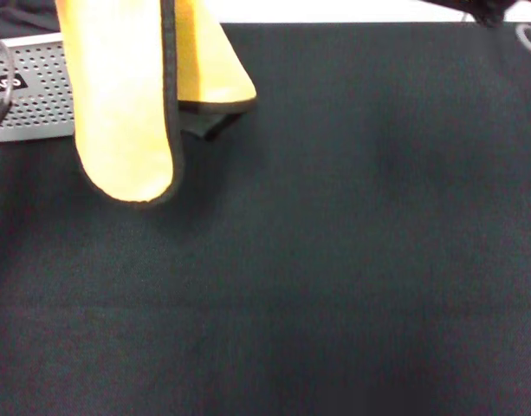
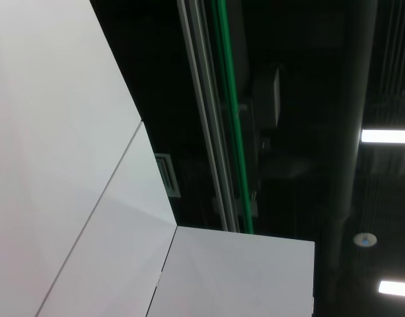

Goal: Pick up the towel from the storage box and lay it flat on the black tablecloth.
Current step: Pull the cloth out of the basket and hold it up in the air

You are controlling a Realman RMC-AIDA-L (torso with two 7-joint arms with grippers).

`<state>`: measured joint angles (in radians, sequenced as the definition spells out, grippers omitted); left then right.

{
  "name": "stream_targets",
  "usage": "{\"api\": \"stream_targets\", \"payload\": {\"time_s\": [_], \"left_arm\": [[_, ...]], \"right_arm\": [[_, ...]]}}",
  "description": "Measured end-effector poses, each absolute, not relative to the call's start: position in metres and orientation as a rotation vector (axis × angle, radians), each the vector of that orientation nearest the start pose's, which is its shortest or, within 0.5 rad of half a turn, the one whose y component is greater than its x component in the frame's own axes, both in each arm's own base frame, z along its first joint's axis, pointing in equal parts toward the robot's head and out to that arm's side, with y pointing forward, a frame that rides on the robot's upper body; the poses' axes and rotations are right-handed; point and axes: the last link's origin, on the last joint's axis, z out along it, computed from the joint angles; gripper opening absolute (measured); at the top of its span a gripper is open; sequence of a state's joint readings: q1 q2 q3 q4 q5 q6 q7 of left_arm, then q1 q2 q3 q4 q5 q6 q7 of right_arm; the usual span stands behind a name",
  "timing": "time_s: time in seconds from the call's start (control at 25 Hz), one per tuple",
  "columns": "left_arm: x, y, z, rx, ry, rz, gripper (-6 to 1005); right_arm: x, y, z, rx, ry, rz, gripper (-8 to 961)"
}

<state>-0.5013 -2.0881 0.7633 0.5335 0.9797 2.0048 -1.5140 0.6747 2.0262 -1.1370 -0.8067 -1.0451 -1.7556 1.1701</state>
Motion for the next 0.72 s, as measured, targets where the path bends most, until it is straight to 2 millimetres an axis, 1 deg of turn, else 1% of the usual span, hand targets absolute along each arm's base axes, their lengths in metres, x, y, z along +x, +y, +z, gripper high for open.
{"api": "stream_targets", "payload": {"time_s": [0.32, 0.4, 0.6, 0.64, 0.72], "left_arm": [[-0.187, 0.310, 0.078, -2.097, -0.414, -2.148, 52], [-0.186, 0.311, 0.076, -2.090, -0.426, -2.160, 52], [-0.183, 0.315, 0.081, -2.016, -0.404, -2.218, 54], [-0.182, 0.316, 0.083, -2.004, -0.397, -2.230, 54], [-0.178, 0.318, 0.086, -1.979, -0.380, -2.257, 54]], "right_arm": [[0.061, 0.362, 0.058, -2.498, -0.410, 1.596, 692], [0.059, 0.365, 0.054, -2.505, -0.395, 1.583, 683], [0.070, 0.366, 0.032, -2.540, -0.322, 1.558, 674], [0.070, 0.366, 0.032, -2.540, -0.322, 1.558, 674], [0.078, 0.364, 0.021, -2.560, -0.278, 1.556, 675]]}}
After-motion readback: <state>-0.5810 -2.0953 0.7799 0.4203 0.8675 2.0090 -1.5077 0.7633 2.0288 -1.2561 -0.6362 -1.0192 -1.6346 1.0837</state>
